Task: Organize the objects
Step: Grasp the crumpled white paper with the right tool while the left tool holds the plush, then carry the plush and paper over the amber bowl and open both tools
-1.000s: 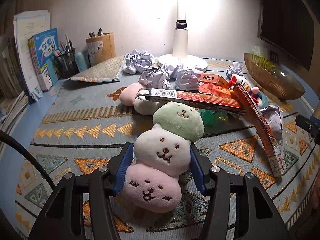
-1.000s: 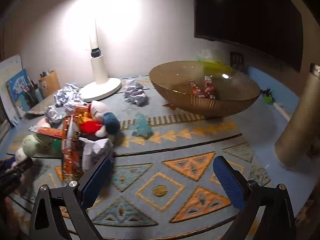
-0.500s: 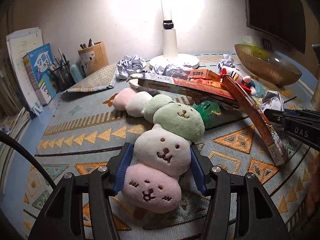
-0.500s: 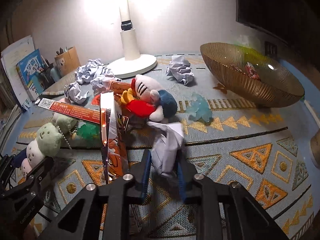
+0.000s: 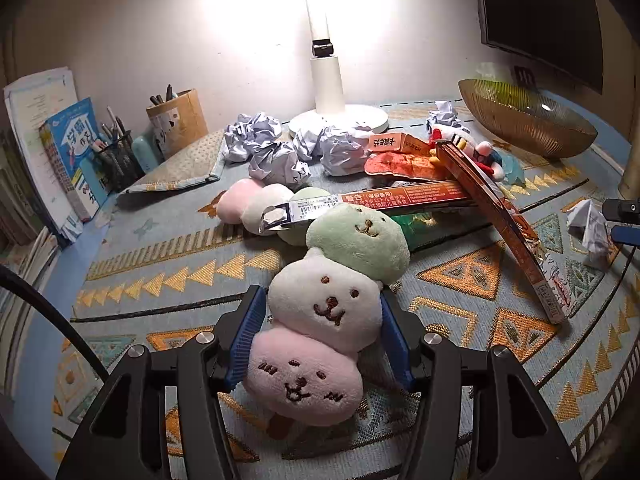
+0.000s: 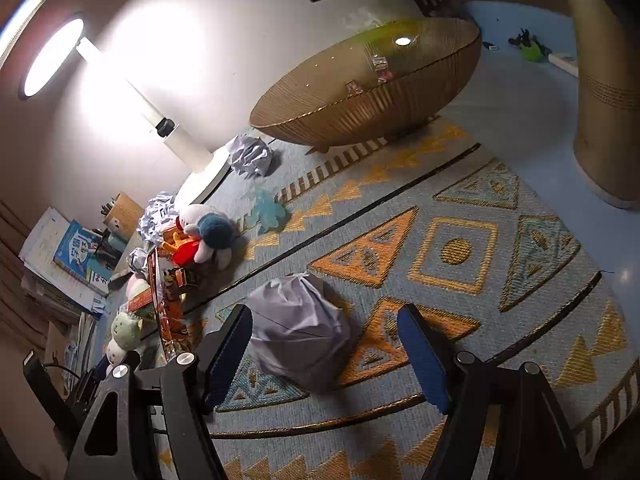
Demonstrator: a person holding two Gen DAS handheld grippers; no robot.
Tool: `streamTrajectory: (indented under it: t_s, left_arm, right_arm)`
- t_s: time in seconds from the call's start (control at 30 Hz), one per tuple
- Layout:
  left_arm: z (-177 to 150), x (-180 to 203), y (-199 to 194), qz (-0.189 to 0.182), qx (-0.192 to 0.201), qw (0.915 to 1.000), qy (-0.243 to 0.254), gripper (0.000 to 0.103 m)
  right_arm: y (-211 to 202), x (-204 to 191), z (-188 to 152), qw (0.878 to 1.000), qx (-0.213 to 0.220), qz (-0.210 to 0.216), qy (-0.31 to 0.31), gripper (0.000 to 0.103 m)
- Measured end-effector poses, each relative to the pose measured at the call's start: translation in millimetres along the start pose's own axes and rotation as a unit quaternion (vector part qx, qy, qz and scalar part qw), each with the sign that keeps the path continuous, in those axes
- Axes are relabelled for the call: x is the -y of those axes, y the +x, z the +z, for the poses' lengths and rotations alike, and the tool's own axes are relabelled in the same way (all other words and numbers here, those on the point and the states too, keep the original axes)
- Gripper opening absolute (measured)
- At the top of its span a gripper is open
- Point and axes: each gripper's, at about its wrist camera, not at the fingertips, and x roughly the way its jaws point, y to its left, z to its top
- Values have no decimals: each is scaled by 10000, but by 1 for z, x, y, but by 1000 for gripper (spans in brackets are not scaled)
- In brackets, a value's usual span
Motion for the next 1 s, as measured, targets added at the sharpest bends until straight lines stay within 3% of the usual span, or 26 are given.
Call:
streamTrajectory:
  t_s: [0.13, 0.23, 0.37, 0.6, 0.67, 0.7, 0.73, 0.87, 0.93, 1.0]
  left_arm:
    - [0, 2, 1, -3, -33, 10000, 39, 53]
    - [1, 1, 2, -39, -59, 10000, 31, 53]
    - [1, 0, 3, -107, -109, 9999, -4, 53]
    - [1, -2, 10, -356, -302, 9989, -49, 53]
    - [1, -4, 11, -390, -317, 9987, -97, 53]
    - [1, -4, 11, -401, -322, 9986, -116, 53]
    - [1, -5, 12, -406, -332, 9985, -128, 53]
    - [3, -5, 12, -472, -410, 9980, -122, 53]
    - [5, -8, 9, -772, -463, 9957, -209, 53]
    - [9, -11, 0, -1060, -424, 9926, -402, 53]
  right_arm:
    - [2, -12, -4, 9996, -110, 172, -173, 74]
    - [14, -37, -13, 9972, -170, -121, -719, 75]
    - [28, -60, -24, 9891, 60, -748, -1267, 79]
    - [35, -61, -18, 9876, 82, -948, -1246, 79]
    - [36, -59, -15, 9886, 121, -920, -1185, 69]
    - [36, -60, -15, 9870, 162, -1009, -1241, 55]
    - [37, -61, -16, 9846, 194, -1107, -1336, 53]
    - [29, -56, -18, 9897, 162, -699, -1237, 50]
    - [20, -53, -14, 9930, 147, -428, -1093, 50]
    - [10, -53, -8, 9931, 263, -416, -1062, 50]
